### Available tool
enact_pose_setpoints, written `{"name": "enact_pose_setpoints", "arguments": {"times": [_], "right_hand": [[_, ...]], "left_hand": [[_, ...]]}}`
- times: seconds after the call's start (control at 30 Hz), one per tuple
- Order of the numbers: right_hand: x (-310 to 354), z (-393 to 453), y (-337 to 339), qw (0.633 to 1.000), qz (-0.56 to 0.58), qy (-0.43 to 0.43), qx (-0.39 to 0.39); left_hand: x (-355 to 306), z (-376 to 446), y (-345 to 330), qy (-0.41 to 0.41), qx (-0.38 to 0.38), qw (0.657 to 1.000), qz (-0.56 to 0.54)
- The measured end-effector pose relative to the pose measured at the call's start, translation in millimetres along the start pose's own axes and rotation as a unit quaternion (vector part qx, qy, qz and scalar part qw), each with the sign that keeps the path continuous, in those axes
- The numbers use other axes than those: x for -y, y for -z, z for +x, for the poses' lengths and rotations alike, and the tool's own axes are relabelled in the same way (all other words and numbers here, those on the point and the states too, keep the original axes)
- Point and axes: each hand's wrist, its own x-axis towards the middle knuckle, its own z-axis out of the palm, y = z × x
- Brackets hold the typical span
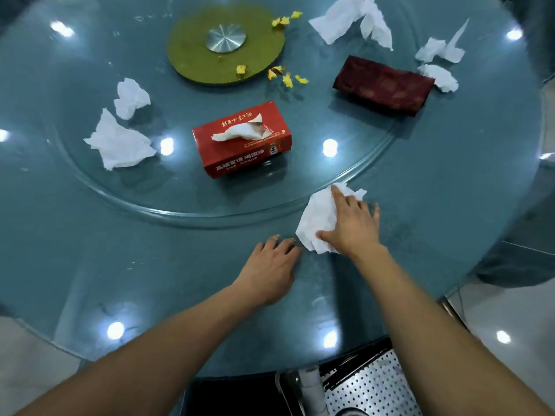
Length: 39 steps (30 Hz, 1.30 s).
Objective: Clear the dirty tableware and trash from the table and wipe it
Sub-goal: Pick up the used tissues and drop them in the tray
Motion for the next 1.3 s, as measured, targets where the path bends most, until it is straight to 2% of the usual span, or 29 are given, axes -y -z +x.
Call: {"name": "enact_pose_setpoints", "arguments": {"times": [0.17,0.33,0.47,0.57,0.73,0.9,1.07,1.3], "right_hand": [[15.9,0.2,-4.0,0.999,-0.032,0.020,-0.027],[30.7,-10.5,-3.5,0.999,0.034,0.008,-0.042],[63.4,-6.4,9.4,0.993,0.041,0.045,-0.098],[106.3,2.8,19.3,0.988,0.024,0.096,-0.118],[178.8,10.6,10.7,0.979,0.005,0.173,-0.105],[220.6,16.1,-9.3,0.972,-0.027,0.212,-0.094],[249.9,21.8,-20.5,0.962,-0.063,0.244,-0.103],[286.3,40.6,-33.8,0.945,-0.096,0.282,-0.138]], "left_hand": [[13.8,-20.0,-2.9,0.029,-0.039,0.998,-0.034],[36.1,-37.9,4.9,0.049,-0.070,0.994,-0.067],[67.4,-48.6,16.5,0.078,-0.092,0.989,-0.087],[100.1,-55.2,23.8,0.097,-0.108,0.985,-0.090],[171.9,-56.2,38.3,0.148,-0.145,0.976,-0.069],[251.3,-41.2,59.9,0.233,-0.196,0.952,-0.042],[321.8,-24.4,92.6,0.317,-0.150,0.936,-0.014],[404.5,12.0,119.4,0.324,-0.068,0.943,0.012]]}}
